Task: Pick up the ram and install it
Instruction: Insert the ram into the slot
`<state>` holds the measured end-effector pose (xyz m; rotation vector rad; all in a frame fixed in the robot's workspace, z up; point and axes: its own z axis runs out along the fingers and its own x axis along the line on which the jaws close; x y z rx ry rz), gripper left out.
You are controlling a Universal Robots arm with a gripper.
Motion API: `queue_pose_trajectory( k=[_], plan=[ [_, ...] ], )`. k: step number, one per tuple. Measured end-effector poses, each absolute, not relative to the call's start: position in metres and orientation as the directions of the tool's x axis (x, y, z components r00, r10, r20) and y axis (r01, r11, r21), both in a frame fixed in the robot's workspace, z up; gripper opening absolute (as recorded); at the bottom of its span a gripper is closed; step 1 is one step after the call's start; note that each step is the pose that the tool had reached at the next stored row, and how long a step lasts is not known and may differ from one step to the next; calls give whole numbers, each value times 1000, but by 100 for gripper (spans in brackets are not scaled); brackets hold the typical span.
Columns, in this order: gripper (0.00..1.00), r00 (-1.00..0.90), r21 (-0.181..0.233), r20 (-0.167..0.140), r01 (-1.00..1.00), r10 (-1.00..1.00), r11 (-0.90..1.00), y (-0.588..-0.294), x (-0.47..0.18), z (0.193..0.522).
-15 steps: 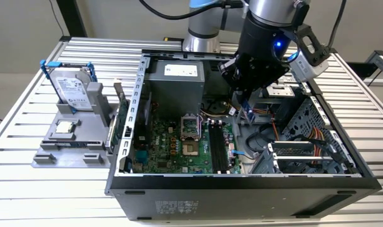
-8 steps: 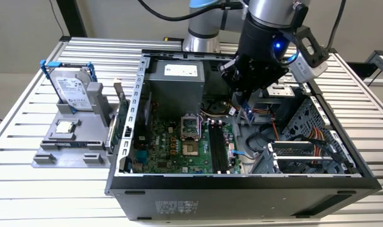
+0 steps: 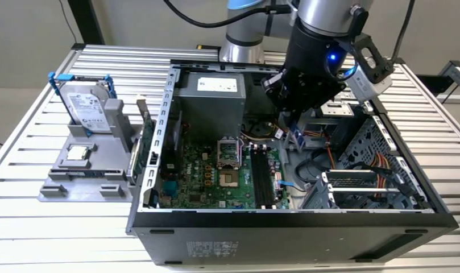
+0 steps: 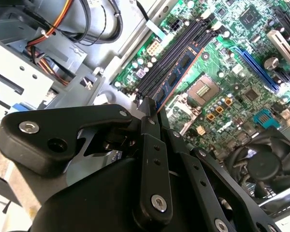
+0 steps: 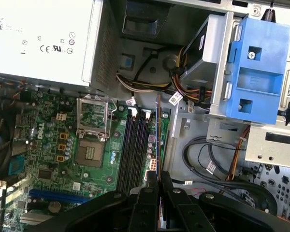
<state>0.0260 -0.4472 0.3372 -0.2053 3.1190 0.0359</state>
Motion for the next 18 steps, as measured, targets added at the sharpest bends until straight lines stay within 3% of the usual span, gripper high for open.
queue_pose_trajectory(
  k=[18],
  plan=[
    [0,-991,22,-17,-130,-130,991,-447,26,330]
  ],
)
